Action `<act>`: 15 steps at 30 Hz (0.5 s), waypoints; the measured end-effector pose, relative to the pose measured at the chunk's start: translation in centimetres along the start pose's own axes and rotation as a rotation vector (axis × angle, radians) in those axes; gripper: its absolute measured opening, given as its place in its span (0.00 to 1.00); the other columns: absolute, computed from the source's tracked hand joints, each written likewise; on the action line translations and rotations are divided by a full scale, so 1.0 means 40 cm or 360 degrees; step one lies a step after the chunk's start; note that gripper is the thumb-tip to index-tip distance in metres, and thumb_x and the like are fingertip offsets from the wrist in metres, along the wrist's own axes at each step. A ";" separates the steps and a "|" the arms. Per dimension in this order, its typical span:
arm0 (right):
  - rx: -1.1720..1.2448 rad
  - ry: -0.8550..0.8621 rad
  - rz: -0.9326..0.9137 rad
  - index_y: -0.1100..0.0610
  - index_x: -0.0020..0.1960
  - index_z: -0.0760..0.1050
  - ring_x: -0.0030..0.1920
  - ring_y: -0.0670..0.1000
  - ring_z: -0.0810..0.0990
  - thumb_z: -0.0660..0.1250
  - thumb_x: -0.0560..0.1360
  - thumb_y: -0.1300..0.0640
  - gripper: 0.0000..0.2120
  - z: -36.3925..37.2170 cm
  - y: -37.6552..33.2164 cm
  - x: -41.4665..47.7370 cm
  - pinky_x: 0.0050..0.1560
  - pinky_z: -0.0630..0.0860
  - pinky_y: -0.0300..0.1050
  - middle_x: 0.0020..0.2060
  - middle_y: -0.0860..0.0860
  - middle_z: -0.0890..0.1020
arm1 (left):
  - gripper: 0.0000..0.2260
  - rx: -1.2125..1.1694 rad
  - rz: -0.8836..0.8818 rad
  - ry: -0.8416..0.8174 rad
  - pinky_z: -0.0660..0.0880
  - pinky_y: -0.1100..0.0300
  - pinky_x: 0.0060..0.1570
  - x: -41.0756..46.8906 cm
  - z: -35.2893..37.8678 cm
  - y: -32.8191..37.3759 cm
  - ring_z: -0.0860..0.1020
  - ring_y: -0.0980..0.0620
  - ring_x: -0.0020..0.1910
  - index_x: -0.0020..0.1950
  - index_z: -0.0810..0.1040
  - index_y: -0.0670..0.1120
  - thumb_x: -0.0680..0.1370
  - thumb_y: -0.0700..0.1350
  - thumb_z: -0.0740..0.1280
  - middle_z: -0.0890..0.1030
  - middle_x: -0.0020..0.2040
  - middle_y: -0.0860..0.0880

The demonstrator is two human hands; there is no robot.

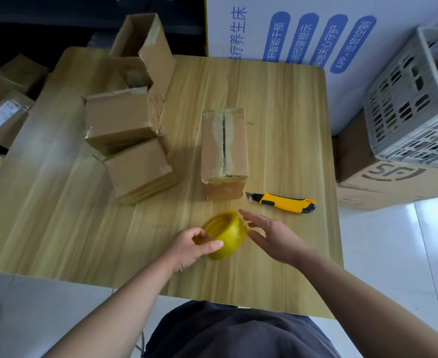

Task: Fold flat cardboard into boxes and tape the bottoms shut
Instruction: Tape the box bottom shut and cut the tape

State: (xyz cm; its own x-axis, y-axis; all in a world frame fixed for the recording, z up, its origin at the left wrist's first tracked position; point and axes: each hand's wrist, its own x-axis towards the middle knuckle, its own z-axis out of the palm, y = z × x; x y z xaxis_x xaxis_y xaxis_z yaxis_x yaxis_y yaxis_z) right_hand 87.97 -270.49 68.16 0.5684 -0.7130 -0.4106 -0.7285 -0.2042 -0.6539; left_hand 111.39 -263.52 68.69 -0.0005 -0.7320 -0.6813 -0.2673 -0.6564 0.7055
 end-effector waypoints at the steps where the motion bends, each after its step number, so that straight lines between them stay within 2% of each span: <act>1: -0.0005 0.0003 -0.0023 0.41 0.76 0.57 0.64 0.45 0.74 0.63 0.78 0.56 0.30 -0.004 -0.006 -0.001 0.63 0.71 0.42 0.68 0.46 0.74 | 0.31 -0.0158 -0.0008 -0.0027 0.79 0.52 0.49 -0.001 0.005 0.006 0.81 0.50 0.45 0.49 0.78 0.45 0.56 0.65 0.73 0.82 0.47 0.46; 3: -0.0010 0.0069 -0.0075 0.43 0.77 0.56 0.64 0.45 0.74 0.66 0.75 0.56 0.34 -0.008 -0.019 -0.002 0.63 0.72 0.43 0.66 0.47 0.75 | 0.30 -0.0363 -0.0002 -0.0092 0.79 0.49 0.52 -0.002 0.013 0.017 0.81 0.48 0.47 0.48 0.78 0.42 0.57 0.63 0.73 0.81 0.47 0.43; 6: -0.0005 0.0415 -0.0156 0.46 0.74 0.65 0.63 0.48 0.76 0.69 0.76 0.50 0.28 -0.013 -0.032 0.000 0.61 0.75 0.47 0.65 0.46 0.76 | 0.28 -0.0441 0.0013 -0.0182 0.76 0.46 0.57 -0.003 0.021 0.028 0.79 0.48 0.48 0.48 0.78 0.43 0.59 0.63 0.72 0.80 0.46 0.46; 9: -0.0135 0.0677 -0.0283 0.51 0.70 0.72 0.59 0.53 0.80 0.69 0.76 0.51 0.23 -0.018 -0.032 -0.002 0.53 0.79 0.49 0.63 0.49 0.79 | 0.27 -0.0322 0.0080 -0.0189 0.73 0.53 0.54 -0.004 0.027 0.042 0.76 0.51 0.49 0.49 0.78 0.47 0.61 0.67 0.67 0.79 0.46 0.49; 11: -0.0221 0.0770 -0.0385 0.55 0.68 0.74 0.54 0.56 0.82 0.69 0.75 0.53 0.22 -0.022 -0.026 -0.005 0.48 0.80 0.48 0.59 0.52 0.82 | 0.29 -0.0376 0.0126 -0.0216 0.73 0.57 0.54 -0.005 0.032 0.054 0.77 0.53 0.49 0.52 0.79 0.46 0.62 0.66 0.67 0.80 0.48 0.49; 13: -0.0261 0.0818 -0.0408 0.56 0.67 0.74 0.52 0.57 0.83 0.70 0.75 0.54 0.22 -0.028 -0.024 -0.005 0.46 0.81 0.48 0.57 0.54 0.82 | 0.31 -0.0492 0.0095 -0.0234 0.75 0.54 0.59 -0.004 0.039 0.063 0.79 0.51 0.53 0.57 0.80 0.44 0.63 0.64 0.68 0.82 0.52 0.46; 15: -0.0234 0.0811 -0.0391 0.57 0.67 0.74 0.52 0.57 0.83 0.71 0.75 0.55 0.22 -0.035 -0.029 -0.003 0.47 0.81 0.49 0.58 0.55 0.82 | 0.31 -0.0521 0.0052 -0.0230 0.73 0.49 0.64 -0.008 0.039 0.068 0.79 0.46 0.58 0.59 0.80 0.45 0.64 0.64 0.68 0.82 0.57 0.43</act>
State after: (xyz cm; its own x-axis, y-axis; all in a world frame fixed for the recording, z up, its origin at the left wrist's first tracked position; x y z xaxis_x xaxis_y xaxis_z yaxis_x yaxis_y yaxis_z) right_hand 88.21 -271.13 69.85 0.4984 -0.8582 0.1232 -0.6647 -0.4695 -0.5811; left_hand 109.15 -264.80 70.51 -0.1461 -0.7354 -0.6616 0.0580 -0.6740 0.7364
